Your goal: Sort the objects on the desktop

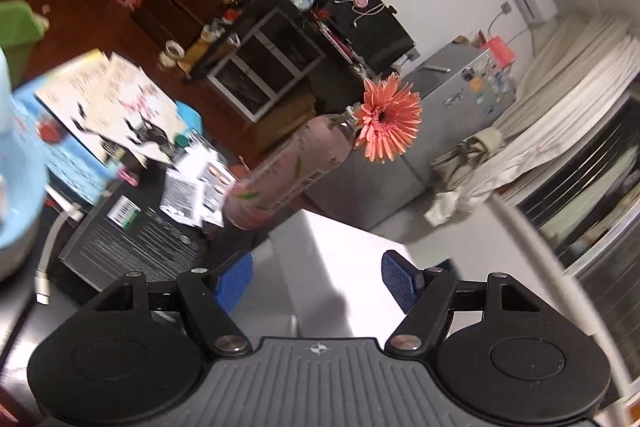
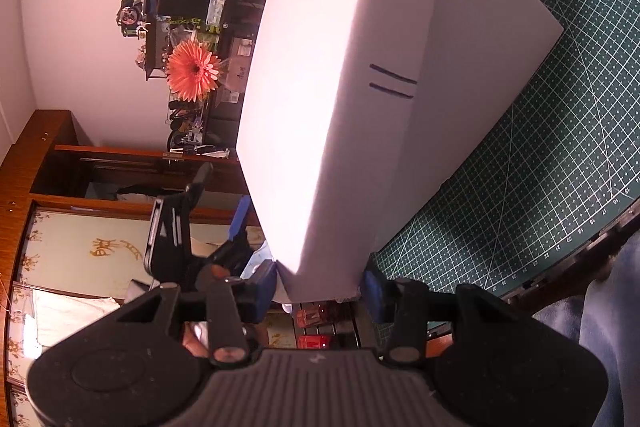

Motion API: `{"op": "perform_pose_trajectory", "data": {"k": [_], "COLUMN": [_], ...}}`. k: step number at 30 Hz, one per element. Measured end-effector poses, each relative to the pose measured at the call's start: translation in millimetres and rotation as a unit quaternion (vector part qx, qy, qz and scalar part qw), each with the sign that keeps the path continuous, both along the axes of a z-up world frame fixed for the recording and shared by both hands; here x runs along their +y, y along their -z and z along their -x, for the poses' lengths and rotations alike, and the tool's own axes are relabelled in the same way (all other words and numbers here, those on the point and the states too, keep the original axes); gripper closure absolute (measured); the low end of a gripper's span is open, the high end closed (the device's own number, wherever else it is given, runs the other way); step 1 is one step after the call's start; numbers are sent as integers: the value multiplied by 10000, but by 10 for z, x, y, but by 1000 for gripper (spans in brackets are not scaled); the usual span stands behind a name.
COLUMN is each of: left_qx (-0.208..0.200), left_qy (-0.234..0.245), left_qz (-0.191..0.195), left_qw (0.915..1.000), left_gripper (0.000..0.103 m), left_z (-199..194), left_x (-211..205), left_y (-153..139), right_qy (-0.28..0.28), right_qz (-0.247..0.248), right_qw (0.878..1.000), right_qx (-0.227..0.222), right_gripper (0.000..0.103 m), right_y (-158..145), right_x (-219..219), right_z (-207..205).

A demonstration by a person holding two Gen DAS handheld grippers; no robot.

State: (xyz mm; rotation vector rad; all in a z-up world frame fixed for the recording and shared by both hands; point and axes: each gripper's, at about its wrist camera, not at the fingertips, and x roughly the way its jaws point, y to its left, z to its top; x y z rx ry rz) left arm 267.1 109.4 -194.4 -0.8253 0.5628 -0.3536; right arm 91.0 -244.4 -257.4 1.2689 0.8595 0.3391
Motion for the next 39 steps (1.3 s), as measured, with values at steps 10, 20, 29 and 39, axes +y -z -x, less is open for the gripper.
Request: {"op": "perform_pose_trajectory", "data": {"k": [10, 20, 29, 39], "left_qx": [384, 522, 437, 450], "left_qy": [175, 260, 203, 162], "left_qz": [648, 1155, 1136, 1263], "left_qw": [9970, 9916, 9924, 9908], "left_gripper": [33, 40, 57, 59], "left_z": [-217, -286, -266, -225], "left_x": [-34, -73, -65, -41], "left_y": [275, 395, 392, 394], "right_qy": [-90, -215, -220, 30], "right_qz": [-107, -329, -248, 151], "right_qw": [9999, 9991, 9994, 9999], "right_qx": [49, 132, 109, -47], "right_gripper": [59, 60, 60, 59], "right_y": [11, 35, 12, -103], "right_x": [-19, 2, 6, -122], "right_z": [-10, -54, -58, -31]}}
